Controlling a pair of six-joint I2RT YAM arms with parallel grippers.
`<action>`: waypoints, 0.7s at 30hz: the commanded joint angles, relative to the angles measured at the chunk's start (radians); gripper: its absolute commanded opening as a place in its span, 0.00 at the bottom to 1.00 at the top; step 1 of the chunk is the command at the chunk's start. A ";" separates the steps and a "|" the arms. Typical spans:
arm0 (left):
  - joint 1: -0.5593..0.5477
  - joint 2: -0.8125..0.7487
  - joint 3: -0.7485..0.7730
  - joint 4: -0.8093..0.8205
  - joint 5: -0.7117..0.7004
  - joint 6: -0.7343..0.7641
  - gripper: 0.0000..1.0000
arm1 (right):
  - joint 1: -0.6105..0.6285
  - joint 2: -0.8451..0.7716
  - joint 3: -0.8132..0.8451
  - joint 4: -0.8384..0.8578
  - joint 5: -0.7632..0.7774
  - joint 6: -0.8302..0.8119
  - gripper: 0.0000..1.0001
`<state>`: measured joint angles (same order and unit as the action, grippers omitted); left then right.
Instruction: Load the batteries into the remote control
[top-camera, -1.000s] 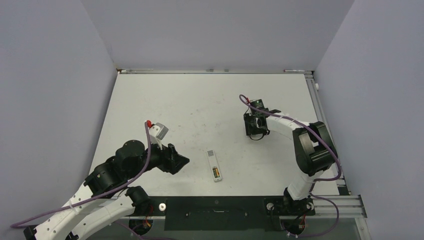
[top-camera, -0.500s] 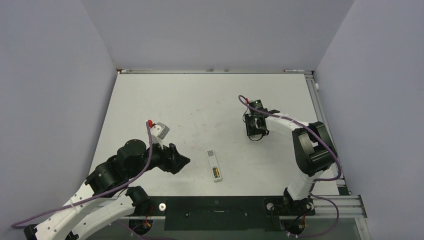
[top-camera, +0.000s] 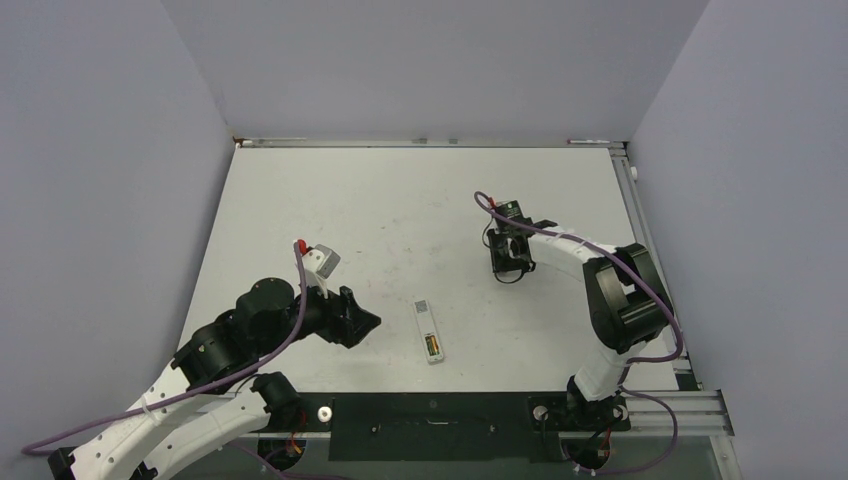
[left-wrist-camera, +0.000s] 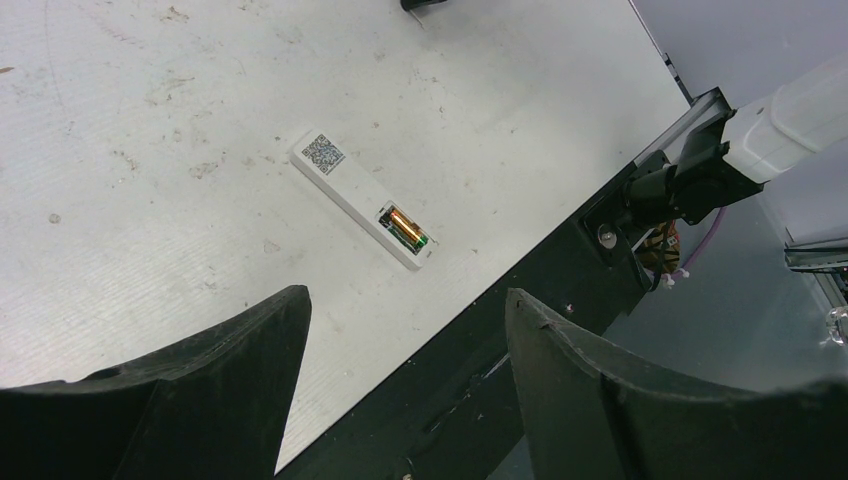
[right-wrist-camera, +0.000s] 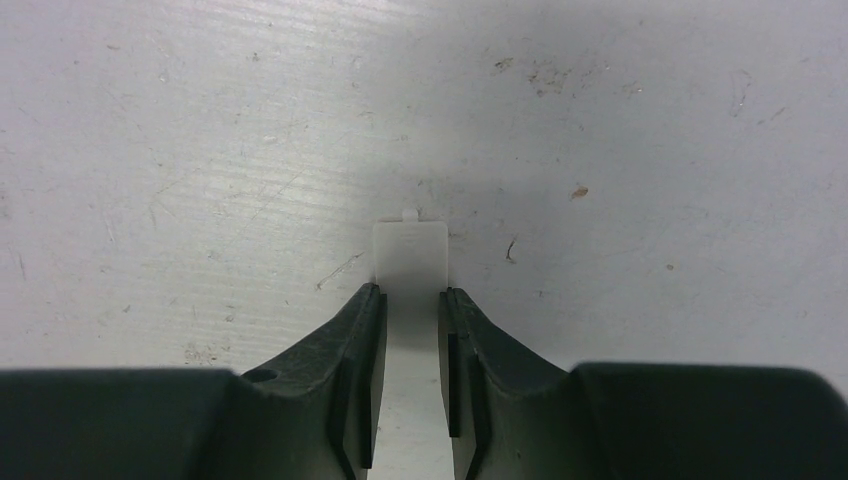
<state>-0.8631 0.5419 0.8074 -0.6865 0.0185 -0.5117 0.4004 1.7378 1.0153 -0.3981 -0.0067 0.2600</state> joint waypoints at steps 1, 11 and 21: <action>-0.005 -0.001 0.006 0.010 -0.010 0.001 0.68 | 0.019 -0.039 -0.010 -0.063 0.004 0.028 0.09; -0.006 -0.002 0.005 0.011 -0.010 0.000 0.69 | 0.051 -0.124 -0.060 -0.066 0.034 0.064 0.09; -0.005 -0.001 0.004 0.010 -0.011 -0.002 0.69 | 0.142 -0.238 -0.134 -0.066 0.062 0.145 0.09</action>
<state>-0.8631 0.5419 0.8074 -0.6865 0.0177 -0.5121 0.5087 1.5703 0.9043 -0.4656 0.0162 0.3534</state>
